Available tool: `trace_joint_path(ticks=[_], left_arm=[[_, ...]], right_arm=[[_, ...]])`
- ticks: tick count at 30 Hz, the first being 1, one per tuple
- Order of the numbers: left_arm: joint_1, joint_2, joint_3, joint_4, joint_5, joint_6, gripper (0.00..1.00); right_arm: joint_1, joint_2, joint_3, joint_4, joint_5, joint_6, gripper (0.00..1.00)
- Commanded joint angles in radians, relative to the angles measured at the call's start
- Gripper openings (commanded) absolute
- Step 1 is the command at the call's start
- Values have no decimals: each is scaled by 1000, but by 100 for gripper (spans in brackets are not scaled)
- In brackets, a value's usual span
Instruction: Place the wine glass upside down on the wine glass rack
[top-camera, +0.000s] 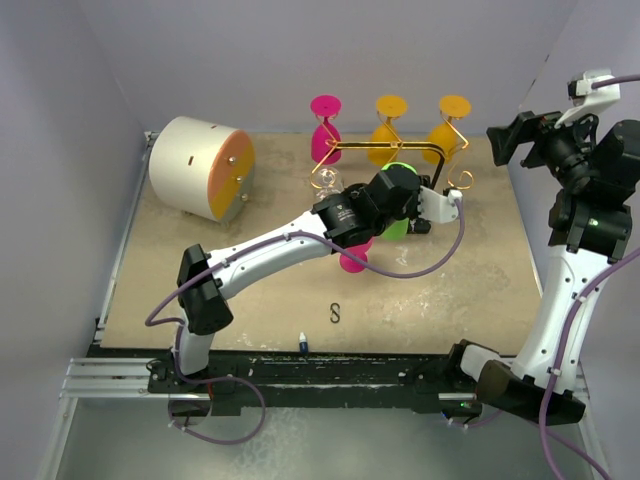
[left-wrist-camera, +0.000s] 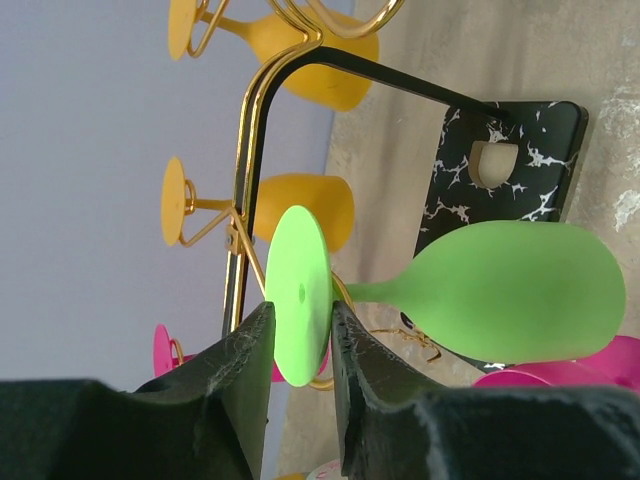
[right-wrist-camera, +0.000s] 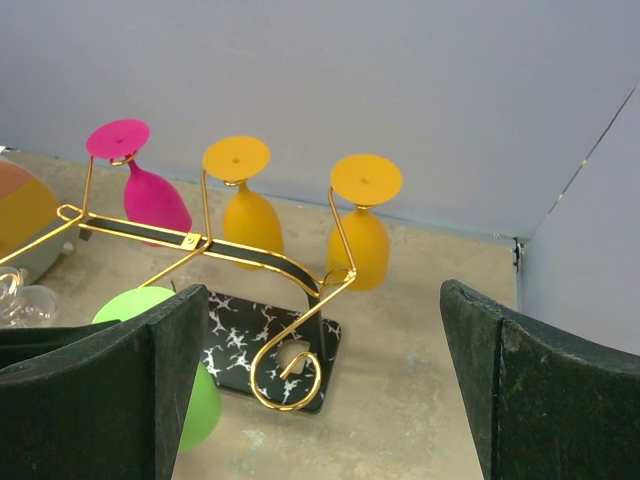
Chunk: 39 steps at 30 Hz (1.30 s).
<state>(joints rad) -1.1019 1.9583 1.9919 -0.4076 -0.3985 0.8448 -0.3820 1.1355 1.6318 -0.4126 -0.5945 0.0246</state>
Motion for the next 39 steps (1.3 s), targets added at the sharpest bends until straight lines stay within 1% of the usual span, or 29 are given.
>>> trace_joint_path(ticks=[1,6,12,18,24,28,32,34,37,39], left_arm=[[-7,-14,48,-17,41,-49,34],[-7,-19,55,-34,58,-64,41],[-7,-24,58,-34,58,-78,41],[-7,-49,54,-70,107,-107,44],[-7,-107,17,-102,179,-143,58],[-7,-166,-45,-111,226,-144,66],[-5,-221,-93,-158,291,-140,76],[-4,-249,-114,-195,328,-137,80],[7,-292,-152,-260,402,-131,81],[24,-326,-182,-312,481,-127,82]], right_arm=[[-10,-23,3,44,-22,18,100],[-11,-23,-1,47,-24,20,100],[-12,-26,-4,49,-26,20,100],[-12,-27,-7,51,-27,19,100],[-14,-25,-10,52,-25,19,100],[-15,-25,-11,52,-23,17,100],[-18,-25,-14,51,-19,13,100],[-20,-25,-16,50,-17,9,100],[-21,-26,-18,48,-15,5,100],[-21,-29,-19,46,-12,1,100]])
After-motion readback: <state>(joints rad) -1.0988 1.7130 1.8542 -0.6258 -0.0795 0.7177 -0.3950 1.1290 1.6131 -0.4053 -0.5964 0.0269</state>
